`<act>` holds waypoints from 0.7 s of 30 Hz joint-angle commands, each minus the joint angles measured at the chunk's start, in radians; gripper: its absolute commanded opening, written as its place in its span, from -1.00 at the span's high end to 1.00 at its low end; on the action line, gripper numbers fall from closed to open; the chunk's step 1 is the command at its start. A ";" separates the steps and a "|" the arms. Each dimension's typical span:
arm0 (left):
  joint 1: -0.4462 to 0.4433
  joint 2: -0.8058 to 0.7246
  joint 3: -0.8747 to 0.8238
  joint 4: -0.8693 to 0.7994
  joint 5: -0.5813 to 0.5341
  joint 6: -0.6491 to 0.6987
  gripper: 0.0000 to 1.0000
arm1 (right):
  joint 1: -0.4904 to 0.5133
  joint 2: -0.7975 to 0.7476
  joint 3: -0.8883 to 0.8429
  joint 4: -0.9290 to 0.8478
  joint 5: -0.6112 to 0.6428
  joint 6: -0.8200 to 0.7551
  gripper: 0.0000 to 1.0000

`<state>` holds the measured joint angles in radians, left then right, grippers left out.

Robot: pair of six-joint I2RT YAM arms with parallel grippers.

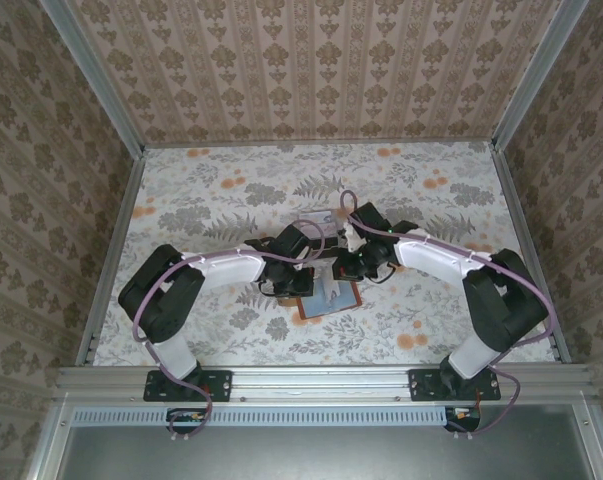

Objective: Take the credit cards out of the card holder

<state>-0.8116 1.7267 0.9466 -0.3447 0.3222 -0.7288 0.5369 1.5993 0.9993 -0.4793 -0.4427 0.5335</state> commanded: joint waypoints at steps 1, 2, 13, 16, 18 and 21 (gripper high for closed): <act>0.013 -0.008 0.021 -0.080 -0.044 0.043 0.91 | -0.009 -0.051 0.023 -0.071 0.043 -0.048 0.90; 0.016 -0.011 0.026 -0.083 -0.046 0.048 0.91 | -0.012 -0.059 0.027 -0.085 0.047 -0.061 0.91; 0.036 -0.093 0.018 -0.073 -0.069 0.057 0.86 | -0.032 -0.048 0.143 -0.204 0.112 -0.472 0.95; 0.046 -0.120 -0.008 -0.063 -0.077 0.051 0.86 | -0.032 -0.026 0.179 -0.228 0.091 -0.670 0.96; 0.053 -0.135 -0.028 -0.057 -0.078 0.044 0.86 | -0.032 -0.010 0.213 -0.252 0.126 -0.782 0.95; 0.068 -0.161 -0.058 -0.057 -0.084 0.039 0.86 | -0.033 0.019 0.271 -0.290 0.163 -0.936 0.96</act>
<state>-0.7563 1.5993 0.9211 -0.3920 0.2604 -0.6910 0.5083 1.5917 1.2133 -0.6941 -0.3305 -0.1566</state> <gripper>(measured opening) 0.072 0.064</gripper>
